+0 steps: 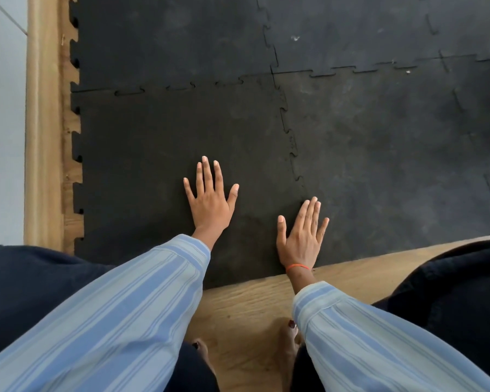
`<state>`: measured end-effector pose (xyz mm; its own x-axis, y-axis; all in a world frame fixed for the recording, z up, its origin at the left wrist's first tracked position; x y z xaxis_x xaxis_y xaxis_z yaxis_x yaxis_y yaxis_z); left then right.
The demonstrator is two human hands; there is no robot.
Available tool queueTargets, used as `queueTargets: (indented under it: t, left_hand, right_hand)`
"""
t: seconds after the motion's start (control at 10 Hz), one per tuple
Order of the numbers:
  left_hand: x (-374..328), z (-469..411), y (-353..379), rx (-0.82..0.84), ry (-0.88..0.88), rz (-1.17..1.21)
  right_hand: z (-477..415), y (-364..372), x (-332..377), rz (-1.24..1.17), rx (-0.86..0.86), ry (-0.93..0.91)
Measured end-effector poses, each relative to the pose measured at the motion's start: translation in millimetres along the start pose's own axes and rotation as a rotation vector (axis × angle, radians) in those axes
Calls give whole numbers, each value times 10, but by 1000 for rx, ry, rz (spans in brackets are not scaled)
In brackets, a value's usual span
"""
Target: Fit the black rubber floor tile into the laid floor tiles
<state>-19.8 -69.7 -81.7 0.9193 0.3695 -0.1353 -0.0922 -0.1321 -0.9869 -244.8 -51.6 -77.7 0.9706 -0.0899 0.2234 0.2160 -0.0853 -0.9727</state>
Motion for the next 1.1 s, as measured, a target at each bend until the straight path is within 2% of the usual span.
queueTargets:
  t: [0.2, 0.4, 0.6, 0.8, 0.9, 1.0, 1.1]
  left_hand:
    - [2, -4, 10, 3, -1, -9]
    - [8, 8, 31, 12, 2, -10]
    - [8, -10, 11, 9, -8, -14]
    - [-7, -1, 33, -15, -12, -24]
    - [15, -30, 30, 36, -28, -63]
    - [-41, 13, -38, 190, -54, -84]
    - [-206, -233, -297, 401, -155, 11]
  right_hand:
    - [-23, 21, 29, 54, -13, 12]
    - [-421, 92, 353, -51, -29, -104]
    - [-543, 125, 443, -34, -7, -82]
    - [-959, 288, 688, 29, 142, -90]
    - [-986, 303, 707, 74, 240, -69]
    - [-967, 210, 801, 70, 377, -40]
    - [-1148, -85, 996, 136, 605, 80]
Point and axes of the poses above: each hand's wrist, its own z-axis away from the middle knuckle, its own y-axis out of the palm, x = y × z, the point moved 7 cm from there along -z, towards the middle knuckle, and after that the axes turned 12 degrees about -x, right-handed, at the moved point
